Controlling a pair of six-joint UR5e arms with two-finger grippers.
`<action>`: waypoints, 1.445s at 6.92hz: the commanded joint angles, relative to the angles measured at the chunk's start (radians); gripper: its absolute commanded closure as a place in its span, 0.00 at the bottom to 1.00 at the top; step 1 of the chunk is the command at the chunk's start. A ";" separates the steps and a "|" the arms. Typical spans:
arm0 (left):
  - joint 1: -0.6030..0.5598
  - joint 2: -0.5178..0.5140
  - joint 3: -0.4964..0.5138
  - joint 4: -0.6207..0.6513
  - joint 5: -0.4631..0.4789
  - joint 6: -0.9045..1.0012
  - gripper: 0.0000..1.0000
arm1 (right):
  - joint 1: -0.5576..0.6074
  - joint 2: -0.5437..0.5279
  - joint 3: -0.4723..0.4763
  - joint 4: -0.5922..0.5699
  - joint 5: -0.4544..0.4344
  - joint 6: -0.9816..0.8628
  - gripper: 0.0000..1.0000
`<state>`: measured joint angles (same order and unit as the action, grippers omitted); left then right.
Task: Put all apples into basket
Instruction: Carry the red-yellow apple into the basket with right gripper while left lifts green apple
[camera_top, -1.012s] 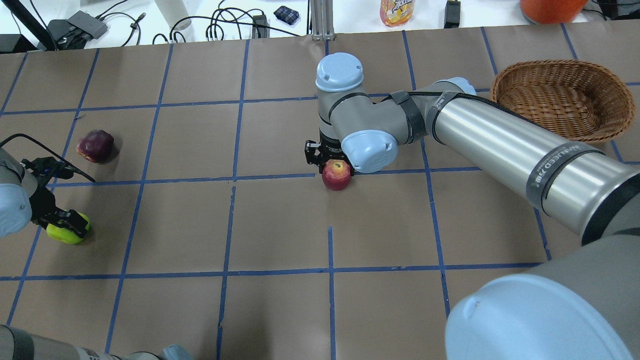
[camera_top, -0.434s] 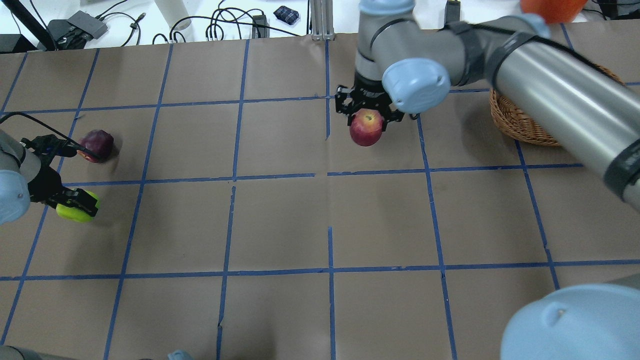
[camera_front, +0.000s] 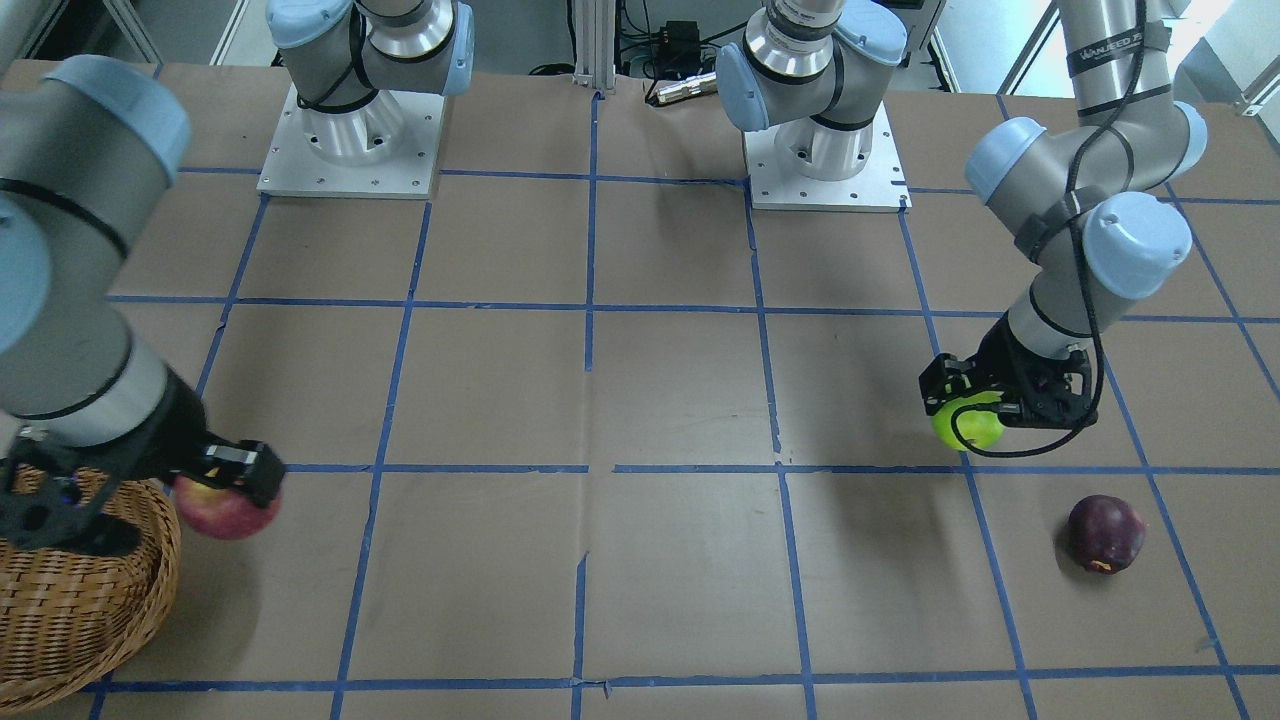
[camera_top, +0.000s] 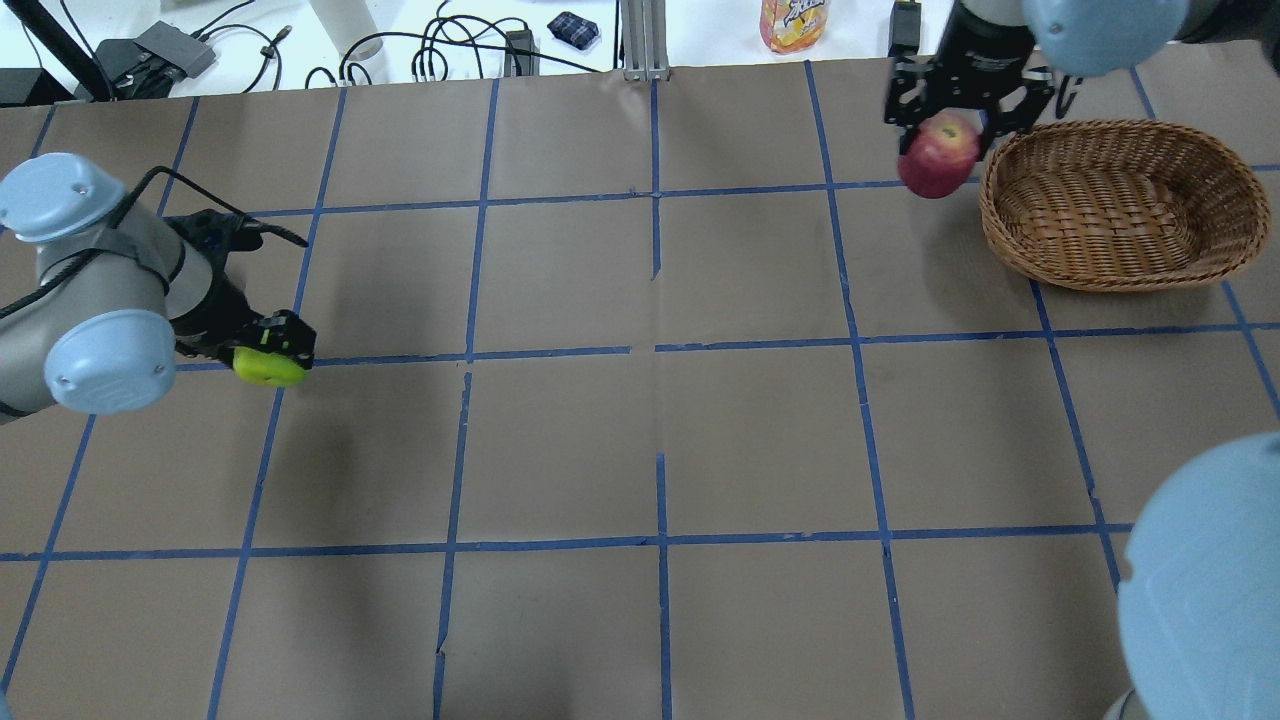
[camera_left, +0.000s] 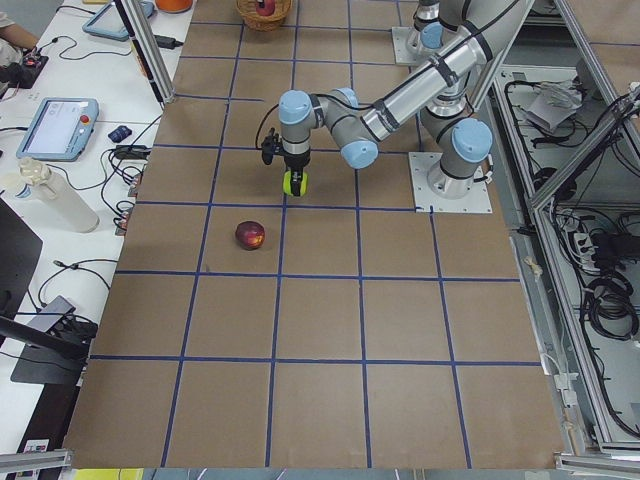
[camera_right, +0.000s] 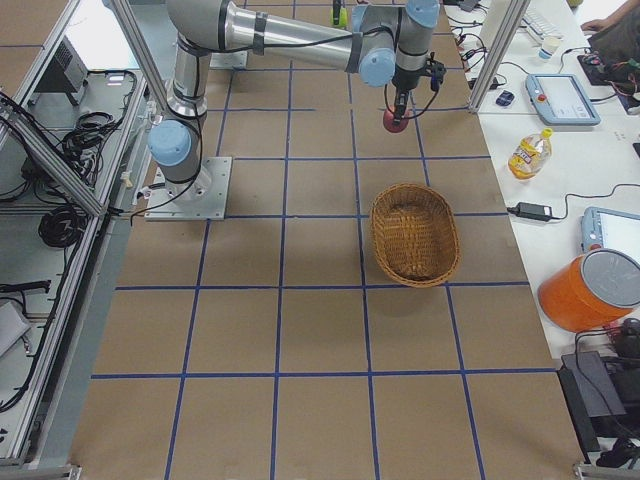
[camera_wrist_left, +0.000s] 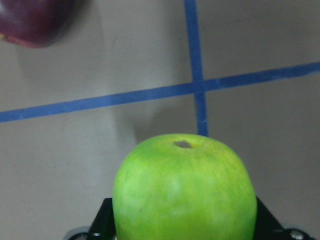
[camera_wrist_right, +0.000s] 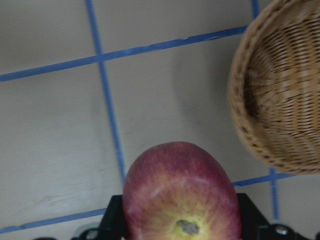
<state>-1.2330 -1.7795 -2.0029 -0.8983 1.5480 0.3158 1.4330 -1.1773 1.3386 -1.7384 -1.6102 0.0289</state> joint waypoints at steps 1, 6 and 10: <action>-0.197 -0.070 0.085 0.050 -0.159 -0.382 0.96 | -0.187 0.014 0.000 -0.015 -0.054 -0.357 1.00; -0.639 -0.262 0.236 0.136 -0.172 -0.945 0.93 | -0.353 0.182 -0.007 -0.292 -0.123 -0.653 1.00; -0.662 -0.296 0.236 0.131 -0.184 -1.008 0.00 | -0.370 0.283 -0.006 -0.372 -0.128 -0.658 0.94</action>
<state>-1.8995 -2.0796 -1.7765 -0.7656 1.3689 -0.6839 1.0687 -0.9285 1.3356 -2.0829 -1.7374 -0.6323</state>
